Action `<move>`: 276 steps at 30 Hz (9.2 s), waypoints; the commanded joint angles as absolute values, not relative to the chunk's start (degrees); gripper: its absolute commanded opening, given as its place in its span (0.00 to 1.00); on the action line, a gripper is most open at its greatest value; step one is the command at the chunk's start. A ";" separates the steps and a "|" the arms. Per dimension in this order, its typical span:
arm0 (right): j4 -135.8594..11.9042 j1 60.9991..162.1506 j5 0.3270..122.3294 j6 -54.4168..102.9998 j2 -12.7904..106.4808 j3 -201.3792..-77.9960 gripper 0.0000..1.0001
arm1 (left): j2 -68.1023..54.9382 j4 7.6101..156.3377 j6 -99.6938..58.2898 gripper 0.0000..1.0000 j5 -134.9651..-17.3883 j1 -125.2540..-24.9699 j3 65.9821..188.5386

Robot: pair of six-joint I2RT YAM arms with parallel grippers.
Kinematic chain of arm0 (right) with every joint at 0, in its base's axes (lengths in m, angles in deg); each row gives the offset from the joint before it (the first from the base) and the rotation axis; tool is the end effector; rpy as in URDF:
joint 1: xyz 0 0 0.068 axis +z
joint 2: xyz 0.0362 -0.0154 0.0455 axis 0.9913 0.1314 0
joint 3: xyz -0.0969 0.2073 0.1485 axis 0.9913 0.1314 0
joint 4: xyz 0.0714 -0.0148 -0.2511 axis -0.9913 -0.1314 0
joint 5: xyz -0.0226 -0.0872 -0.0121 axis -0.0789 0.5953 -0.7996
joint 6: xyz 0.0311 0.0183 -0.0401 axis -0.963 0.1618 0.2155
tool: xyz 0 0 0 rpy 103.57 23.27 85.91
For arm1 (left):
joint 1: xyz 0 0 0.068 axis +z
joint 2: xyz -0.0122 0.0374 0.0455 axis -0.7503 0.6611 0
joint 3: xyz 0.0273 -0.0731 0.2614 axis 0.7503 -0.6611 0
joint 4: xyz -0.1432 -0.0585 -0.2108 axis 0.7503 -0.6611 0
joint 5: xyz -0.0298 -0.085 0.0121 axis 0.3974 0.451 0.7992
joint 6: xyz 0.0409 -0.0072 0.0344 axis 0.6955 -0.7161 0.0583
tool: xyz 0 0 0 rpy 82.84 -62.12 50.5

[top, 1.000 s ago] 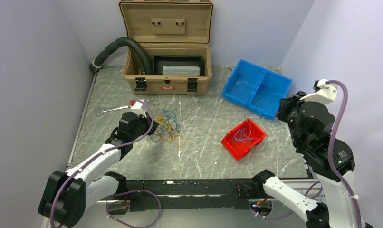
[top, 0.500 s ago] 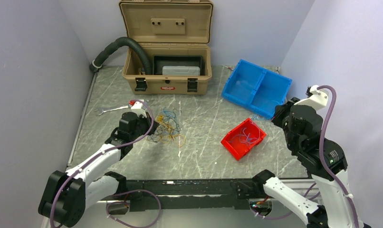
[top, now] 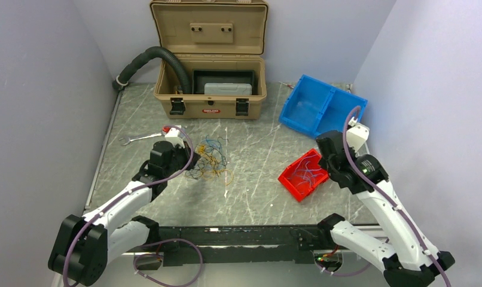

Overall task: Untangle the cables
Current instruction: Place the cable in the bin, then untie the cable.

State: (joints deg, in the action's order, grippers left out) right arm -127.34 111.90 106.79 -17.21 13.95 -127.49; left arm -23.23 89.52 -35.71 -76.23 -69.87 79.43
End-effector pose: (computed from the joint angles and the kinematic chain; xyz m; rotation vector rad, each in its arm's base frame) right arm 0.1233 0.0445 0.3535 0.6299 2.1395 -0.0943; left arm 0.2016 -0.0839 0.2045 -0.0014 2.0637 -0.6701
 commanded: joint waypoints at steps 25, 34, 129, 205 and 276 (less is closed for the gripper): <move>-111.93 96.05 95.54 -15.54 31.31 -117.23 0.00 | -23.91 91.78 -34.91 0.00 -75.39 -70.31 79.92; -105.16 95.11 92.64 -17.36 40.31 -113.34 0.00 | -24.24 90.92 -34.35 0.00 -76.60 -70.28 80.05; -34.51 119.90 61.57 17.94 47.89 -103.95 0.71 | -11.18 62.99 -35.60 0.73 -80.01 -83.17 105.40; -78.59 103.63 89.19 6.77 24.79 -119.10 0.00 | -35.59 46.60 -54.64 0.00 -105.10 -64.35 96.03; -91.23 109.68 62.04 1.43 43.36 -183.01 0.00 | 8.01 121.10 -31.13 0.66 -62.71 -84.97 100.43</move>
